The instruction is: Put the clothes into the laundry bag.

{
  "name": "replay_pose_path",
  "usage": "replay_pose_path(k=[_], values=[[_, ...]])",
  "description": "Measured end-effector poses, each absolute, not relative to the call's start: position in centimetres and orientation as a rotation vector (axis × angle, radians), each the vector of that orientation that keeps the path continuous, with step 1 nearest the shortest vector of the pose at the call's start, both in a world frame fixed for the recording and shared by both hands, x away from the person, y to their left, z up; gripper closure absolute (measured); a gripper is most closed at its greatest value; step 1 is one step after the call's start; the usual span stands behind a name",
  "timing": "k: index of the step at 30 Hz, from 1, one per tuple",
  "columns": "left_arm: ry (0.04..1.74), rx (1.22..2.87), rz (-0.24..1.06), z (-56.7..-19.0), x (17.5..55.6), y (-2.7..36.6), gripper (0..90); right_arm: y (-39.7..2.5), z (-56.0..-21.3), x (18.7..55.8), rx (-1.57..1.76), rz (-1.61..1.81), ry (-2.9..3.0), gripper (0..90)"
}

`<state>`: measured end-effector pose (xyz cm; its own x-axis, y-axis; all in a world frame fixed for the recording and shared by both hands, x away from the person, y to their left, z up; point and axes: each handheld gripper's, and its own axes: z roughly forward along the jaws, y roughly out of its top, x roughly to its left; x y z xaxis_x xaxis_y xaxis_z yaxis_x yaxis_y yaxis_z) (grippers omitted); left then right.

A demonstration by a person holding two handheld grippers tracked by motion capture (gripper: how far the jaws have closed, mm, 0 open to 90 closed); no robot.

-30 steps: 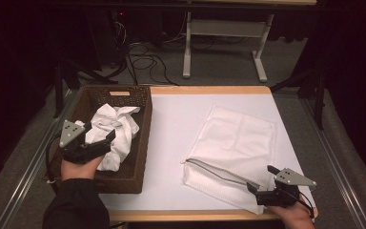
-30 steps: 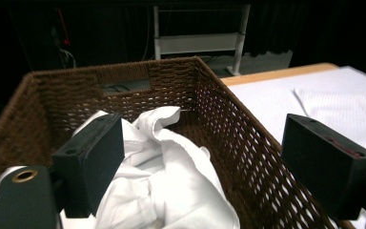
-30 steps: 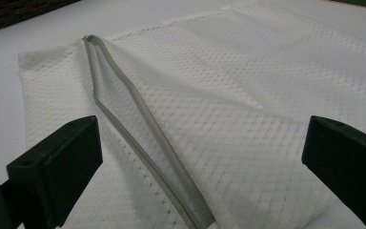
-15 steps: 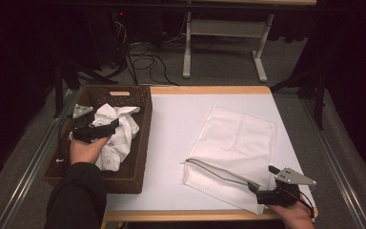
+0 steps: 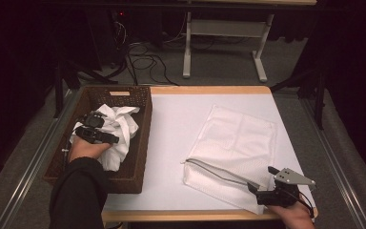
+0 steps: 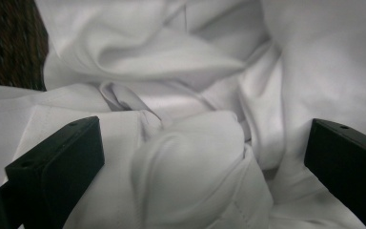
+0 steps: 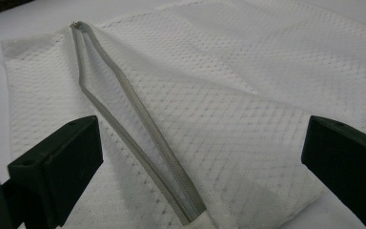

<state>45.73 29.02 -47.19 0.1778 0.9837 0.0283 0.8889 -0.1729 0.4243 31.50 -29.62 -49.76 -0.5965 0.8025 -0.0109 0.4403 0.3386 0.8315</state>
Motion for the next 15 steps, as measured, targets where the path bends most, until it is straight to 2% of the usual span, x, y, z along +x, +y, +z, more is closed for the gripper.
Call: replay_pose_path(k=[4,6,10,15], values=[[1.806,2.248,0.404,-48.1,45.8,28.6,1.5,-29.5,-49.8,31.5,1.085,1.155,2.192,0.5],[1.808,2.320,0.420,-48.5,45.6,28.4,5.4,-29.5,-49.8,31.5,1.082,1.154,2.192,0.5],[1.812,2.393,0.519,-48.7,45.4,28.0,19.6,-29.5,-49.8,31.5,1.084,1.154,2.193,0.6],[1.804,2.426,0.613,-48.6,45.2,27.8,41.8,-29.6,-49.8,31.4,1.076,1.154,2.193,0.7]])
